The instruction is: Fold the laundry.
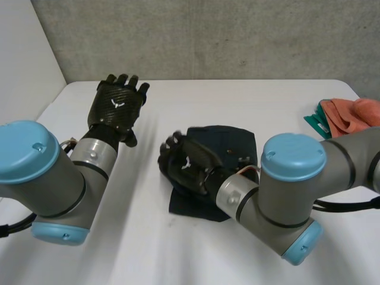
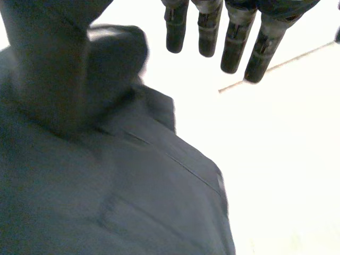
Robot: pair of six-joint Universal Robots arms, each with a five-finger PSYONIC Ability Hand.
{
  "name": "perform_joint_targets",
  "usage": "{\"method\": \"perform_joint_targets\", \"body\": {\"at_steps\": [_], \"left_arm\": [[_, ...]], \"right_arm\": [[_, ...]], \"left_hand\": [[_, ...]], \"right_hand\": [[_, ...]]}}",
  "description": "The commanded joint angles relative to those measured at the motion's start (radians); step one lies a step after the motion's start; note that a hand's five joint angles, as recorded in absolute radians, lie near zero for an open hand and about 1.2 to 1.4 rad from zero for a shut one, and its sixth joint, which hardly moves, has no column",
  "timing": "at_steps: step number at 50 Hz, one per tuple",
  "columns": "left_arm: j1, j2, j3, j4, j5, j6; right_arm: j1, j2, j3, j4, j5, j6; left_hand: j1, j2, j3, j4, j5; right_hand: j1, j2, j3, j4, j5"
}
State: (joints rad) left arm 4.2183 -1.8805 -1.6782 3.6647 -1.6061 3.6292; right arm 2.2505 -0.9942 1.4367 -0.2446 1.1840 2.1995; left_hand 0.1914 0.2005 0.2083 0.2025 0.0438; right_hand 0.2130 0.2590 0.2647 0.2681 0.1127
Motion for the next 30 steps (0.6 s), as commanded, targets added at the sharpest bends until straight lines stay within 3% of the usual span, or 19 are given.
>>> {"method": "perform_joint_targets", "body": {"at_steps": [1,3,8,17,26,30], "left_arm": [[-0.014,-0.019,0.092,0.001,-0.003,-0.006],[-0.021,-0.031,0.120,0.000,-0.005,-0.017],[-0.115,-0.083,0.209,-0.025,-0.002,-0.110],[-0.219,-0.219,0.353,-0.189,0.008,-0.245],[-0.254,-0.341,0.428,-0.275,-0.011,-0.238],[-0.251,-0.385,0.442,-0.296,-0.069,-0.209]], "right_arm": [[-0.052,-0.182,0.024,0.005,0.164,0.352],[-0.084,-0.251,0.050,0.005,0.172,0.554],[-0.187,-0.334,0.073,0.050,0.180,0.834],[-0.288,-0.298,0.030,0.260,0.186,0.887],[-0.282,-0.146,-0.062,0.332,0.195,0.914],[-0.279,-0.094,-0.100,0.346,0.197,0.905]], "left_hand": [[-0.017,-0.026,-0.034,-0.028,-0.044],[-0.017,-0.026,-0.034,-0.028,-0.044],[-0.017,-0.026,-0.034,-0.028,-0.044],[-0.017,-0.026,-0.034,-0.028,-0.044],[-0.013,-0.022,-0.030,-0.024,-0.040],[-0.013,-0.022,-0.030,-0.024,-0.040]], "right_hand": [[-0.038,-0.084,-0.090,-0.094,-0.113],[-0.038,-0.084,-0.090,-0.094,-0.113],[-0.038,-0.084,-0.090,-0.094,-0.113],[-0.038,-0.084,-0.090,-0.094,-0.113],[-0.038,-0.084,-0.090,-0.094,-0.113],[-0.038,-0.084,-0.090,-0.094,-0.113]]}}
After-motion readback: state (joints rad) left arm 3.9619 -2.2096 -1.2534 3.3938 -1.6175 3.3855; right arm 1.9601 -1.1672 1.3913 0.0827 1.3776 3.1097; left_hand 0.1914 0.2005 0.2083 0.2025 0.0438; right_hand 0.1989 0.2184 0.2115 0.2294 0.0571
